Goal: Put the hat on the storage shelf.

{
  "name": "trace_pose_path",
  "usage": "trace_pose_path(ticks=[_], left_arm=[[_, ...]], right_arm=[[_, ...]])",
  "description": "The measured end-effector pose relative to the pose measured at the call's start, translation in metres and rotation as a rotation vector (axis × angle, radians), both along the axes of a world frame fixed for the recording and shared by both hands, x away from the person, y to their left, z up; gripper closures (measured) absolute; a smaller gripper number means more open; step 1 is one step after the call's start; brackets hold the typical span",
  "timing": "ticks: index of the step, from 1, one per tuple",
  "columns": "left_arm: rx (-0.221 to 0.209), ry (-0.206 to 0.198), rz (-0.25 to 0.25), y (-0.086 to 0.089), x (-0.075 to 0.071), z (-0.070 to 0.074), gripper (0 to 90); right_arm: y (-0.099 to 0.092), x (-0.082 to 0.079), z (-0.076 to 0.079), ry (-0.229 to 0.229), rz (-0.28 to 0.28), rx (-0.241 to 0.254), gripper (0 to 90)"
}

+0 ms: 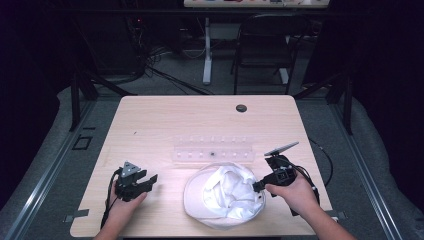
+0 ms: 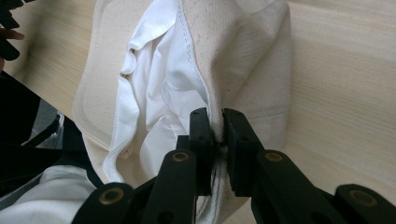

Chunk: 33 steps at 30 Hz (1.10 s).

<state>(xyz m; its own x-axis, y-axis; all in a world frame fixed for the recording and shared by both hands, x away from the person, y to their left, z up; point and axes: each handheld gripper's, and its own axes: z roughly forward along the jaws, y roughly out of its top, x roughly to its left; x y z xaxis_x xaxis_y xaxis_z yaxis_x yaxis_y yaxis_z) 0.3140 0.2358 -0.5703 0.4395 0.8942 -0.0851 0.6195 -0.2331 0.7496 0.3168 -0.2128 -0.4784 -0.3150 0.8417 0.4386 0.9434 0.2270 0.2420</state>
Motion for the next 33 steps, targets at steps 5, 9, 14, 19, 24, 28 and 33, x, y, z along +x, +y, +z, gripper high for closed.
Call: trace_pose_path(ticks=[5,9,14,19,24,28,33], left_arm=[[-0.004,-0.01,-0.003,0.001,-0.001,0.002,49.5],[-0.003,-0.004,-0.002,0.001,0.0,0.001,49.5],[-0.004,-0.004,-0.002,0.002,0.001,0.001,49.5],[-0.001,-0.004,-0.006,0.001,0.001,0.001,49.5],[-0.002,-0.002,-0.001,0.001,0.0,0.0,49.5],[0.002,-0.005,-0.007,0.0,0.0,0.0,49.5],[0.0,-0.005,-0.005,0.0,0.0,0.0,49.5]], right_arm=[[0.002,0.002,0.008,-0.044,-0.002,-0.05,82.7],[0.004,0.004,0.011,-0.045,-0.023,-0.057,82.8],[0.006,0.008,0.016,-0.028,-0.016,-0.073,82.9],[0.005,0.012,0.026,-0.015,-0.006,-0.108,83.0],[0.005,0.015,0.029,-0.011,-0.036,-0.128,83.0],[0.007,0.016,0.035,-0.013,-0.036,-0.174,83.0],[0.009,0.019,0.044,0.005,-0.009,-0.216,83.0]])
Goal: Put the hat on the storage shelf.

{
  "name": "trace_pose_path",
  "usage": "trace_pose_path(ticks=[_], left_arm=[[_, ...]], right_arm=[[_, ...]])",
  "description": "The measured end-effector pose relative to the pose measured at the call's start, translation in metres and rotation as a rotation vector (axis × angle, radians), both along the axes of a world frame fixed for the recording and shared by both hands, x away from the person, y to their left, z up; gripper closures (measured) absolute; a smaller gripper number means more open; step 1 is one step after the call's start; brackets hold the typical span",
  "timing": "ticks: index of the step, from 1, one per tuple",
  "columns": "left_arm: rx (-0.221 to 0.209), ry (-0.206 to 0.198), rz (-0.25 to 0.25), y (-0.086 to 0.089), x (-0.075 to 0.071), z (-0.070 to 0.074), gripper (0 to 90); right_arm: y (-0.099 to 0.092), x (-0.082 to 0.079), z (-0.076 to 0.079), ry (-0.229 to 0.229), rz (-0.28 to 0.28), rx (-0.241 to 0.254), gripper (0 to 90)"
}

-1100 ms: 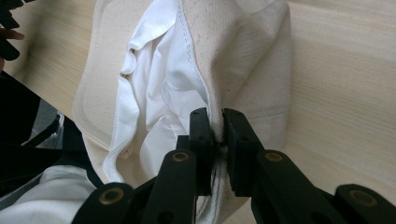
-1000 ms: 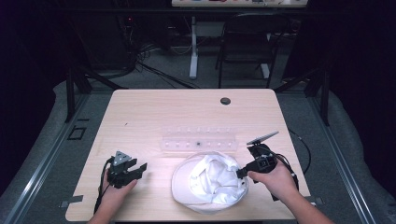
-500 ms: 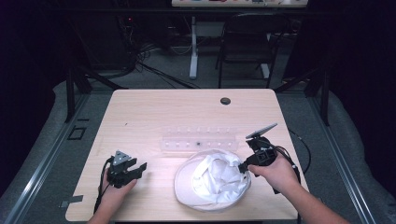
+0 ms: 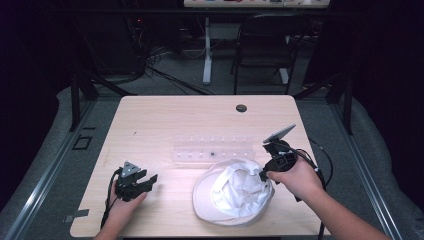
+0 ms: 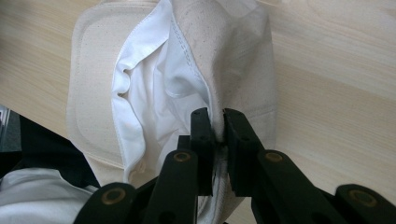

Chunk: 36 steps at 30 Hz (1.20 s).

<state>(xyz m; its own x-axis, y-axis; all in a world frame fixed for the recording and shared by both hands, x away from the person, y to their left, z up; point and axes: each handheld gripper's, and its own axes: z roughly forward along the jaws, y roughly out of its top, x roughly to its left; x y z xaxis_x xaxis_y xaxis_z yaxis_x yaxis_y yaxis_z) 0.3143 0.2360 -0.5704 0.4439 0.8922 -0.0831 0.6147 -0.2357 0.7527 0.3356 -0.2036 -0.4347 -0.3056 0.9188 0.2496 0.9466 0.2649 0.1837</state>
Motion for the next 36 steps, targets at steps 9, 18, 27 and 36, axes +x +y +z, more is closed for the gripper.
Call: trace_pose_path(ticks=[9,18,27,36], left_arm=[[0.002,0.003,-0.001,0.0,0.0,0.0,49.5],[0.012,0.005,-0.011,-0.001,0.0,0.0,49.5],[0.001,0.01,-0.002,0.0,0.001,0.0,49.5],[0.006,0.006,-0.011,-0.002,0.002,0.0,49.5]], right_arm=[[0.003,0.005,0.016,0.002,-0.035,-0.015,83.0],[-0.002,0.011,0.045,0.005,-0.053,0.032,83.0],[-0.015,0.014,0.058,0.067,-0.103,0.154,83.0],[-0.025,0.015,0.055,0.164,-0.174,0.335,83.1]])
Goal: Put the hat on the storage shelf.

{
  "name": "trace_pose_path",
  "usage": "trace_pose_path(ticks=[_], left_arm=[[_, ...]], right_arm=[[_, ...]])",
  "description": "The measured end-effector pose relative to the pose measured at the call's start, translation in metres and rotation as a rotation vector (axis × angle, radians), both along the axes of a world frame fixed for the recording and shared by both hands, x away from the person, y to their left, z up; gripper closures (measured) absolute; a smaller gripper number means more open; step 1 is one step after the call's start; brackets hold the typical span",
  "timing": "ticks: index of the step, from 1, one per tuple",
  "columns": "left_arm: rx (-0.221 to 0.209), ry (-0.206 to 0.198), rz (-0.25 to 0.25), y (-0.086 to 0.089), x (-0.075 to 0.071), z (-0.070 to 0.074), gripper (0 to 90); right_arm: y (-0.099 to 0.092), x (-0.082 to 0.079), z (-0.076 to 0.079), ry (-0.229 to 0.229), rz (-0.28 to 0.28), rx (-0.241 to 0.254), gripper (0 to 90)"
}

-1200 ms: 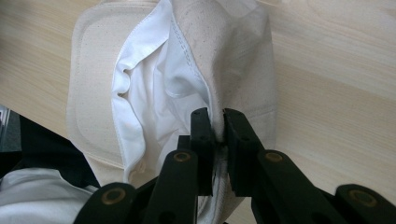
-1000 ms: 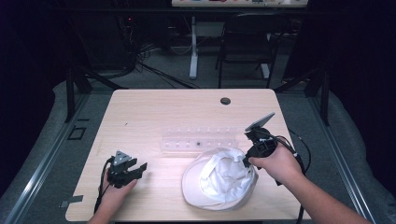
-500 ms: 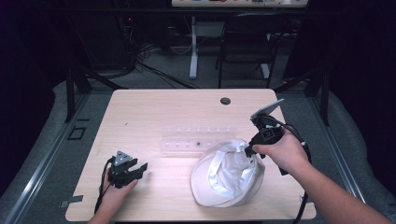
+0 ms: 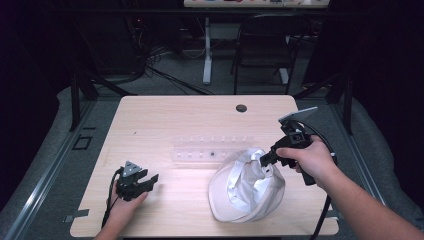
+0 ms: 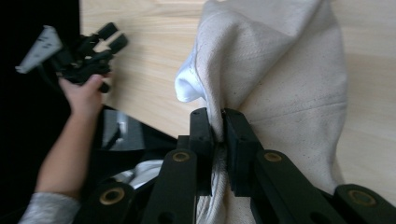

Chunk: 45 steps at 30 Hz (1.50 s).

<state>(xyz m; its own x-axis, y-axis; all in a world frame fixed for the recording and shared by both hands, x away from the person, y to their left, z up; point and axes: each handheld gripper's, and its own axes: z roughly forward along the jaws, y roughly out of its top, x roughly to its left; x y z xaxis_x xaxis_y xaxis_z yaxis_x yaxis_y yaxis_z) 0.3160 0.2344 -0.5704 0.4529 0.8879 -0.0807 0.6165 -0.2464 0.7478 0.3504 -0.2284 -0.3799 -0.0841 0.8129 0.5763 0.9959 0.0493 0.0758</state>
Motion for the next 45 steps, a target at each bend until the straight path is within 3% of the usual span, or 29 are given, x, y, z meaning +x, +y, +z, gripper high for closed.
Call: trace_pose_path(ticks=[4,11,16,25,28,37,45], left_arm=[[0.001,0.003,0.001,0.001,0.0,0.0,49.5],[-0.001,-0.001,0.003,0.0,0.0,0.0,49.5],[0.003,0.009,-0.004,0.0,-0.001,0.001,49.5],[0.0,-0.011,-0.021,-0.006,-0.004,0.002,49.4],[-0.002,-0.012,-0.025,-0.007,-0.005,0.003,49.5],[0.004,-0.021,-0.038,-0.011,-0.008,0.003,49.5],[-0.008,-0.009,-0.07,-0.018,-0.011,0.007,49.6]], right_arm=[[-0.001,0.001,0.001,0.035,-0.008,0.084,83.1],[0.002,0.002,0.008,0.043,-0.008,0.133,83.1],[0.006,0.004,0.019,0.023,-0.022,0.183,83.1],[0.003,0.012,0.03,-0.013,-0.034,0.205,83.1],[0.0,0.018,0.036,-0.033,-0.052,0.24,83.2],[0.001,0.025,0.051,-0.067,-0.064,0.274,83.1],[0.004,0.035,0.063,-0.115,-0.091,0.335,83.1]])
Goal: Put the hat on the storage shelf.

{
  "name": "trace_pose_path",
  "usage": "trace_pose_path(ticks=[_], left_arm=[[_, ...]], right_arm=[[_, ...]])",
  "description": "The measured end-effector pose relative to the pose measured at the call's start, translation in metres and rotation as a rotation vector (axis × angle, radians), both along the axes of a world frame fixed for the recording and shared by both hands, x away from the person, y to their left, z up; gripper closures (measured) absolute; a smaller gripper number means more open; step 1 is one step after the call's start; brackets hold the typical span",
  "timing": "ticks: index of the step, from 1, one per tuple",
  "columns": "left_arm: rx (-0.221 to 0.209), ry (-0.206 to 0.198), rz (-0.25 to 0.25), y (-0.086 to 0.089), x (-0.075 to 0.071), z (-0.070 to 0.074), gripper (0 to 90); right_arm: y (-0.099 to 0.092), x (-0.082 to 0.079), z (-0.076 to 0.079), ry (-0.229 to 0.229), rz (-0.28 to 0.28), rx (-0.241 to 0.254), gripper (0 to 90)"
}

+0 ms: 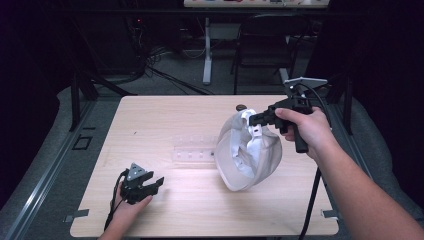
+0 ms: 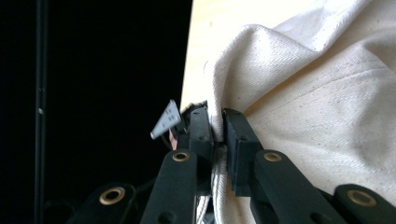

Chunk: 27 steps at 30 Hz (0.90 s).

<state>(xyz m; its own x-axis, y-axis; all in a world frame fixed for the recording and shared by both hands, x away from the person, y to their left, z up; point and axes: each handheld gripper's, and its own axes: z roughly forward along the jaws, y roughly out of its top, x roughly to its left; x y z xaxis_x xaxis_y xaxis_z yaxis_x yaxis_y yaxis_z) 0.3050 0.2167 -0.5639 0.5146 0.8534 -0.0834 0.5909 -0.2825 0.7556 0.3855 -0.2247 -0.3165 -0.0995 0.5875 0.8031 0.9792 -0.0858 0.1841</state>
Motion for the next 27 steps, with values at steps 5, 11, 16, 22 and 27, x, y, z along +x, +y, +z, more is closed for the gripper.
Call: trace_pose_path(ticks=[5,11,16,22,27], left_arm=[[-0.018,-0.025,-0.019,-0.007,-0.003,0.002,49.4],[-0.02,-0.045,-0.035,-0.015,-0.005,0.004,49.4],[-0.028,-0.049,-0.05,-0.021,-0.006,0.007,49.1],[-0.026,-0.093,-0.096,-0.038,-0.009,0.018,47.3],[-0.033,-0.123,-0.119,-0.056,-0.008,0.021,43.1]], right_arm=[[-0.003,0.012,0.006,-0.031,-0.046,0.038,83.1],[-0.003,0.023,0.009,-0.042,-0.086,0.048,83.1],[-0.004,0.031,0.011,-0.042,-0.129,0.054,83.0],[0.0,0.04,0.011,-0.05,-0.175,0.058,83.0],[0.0,0.047,0.008,-0.034,-0.246,0.087,83.0]])
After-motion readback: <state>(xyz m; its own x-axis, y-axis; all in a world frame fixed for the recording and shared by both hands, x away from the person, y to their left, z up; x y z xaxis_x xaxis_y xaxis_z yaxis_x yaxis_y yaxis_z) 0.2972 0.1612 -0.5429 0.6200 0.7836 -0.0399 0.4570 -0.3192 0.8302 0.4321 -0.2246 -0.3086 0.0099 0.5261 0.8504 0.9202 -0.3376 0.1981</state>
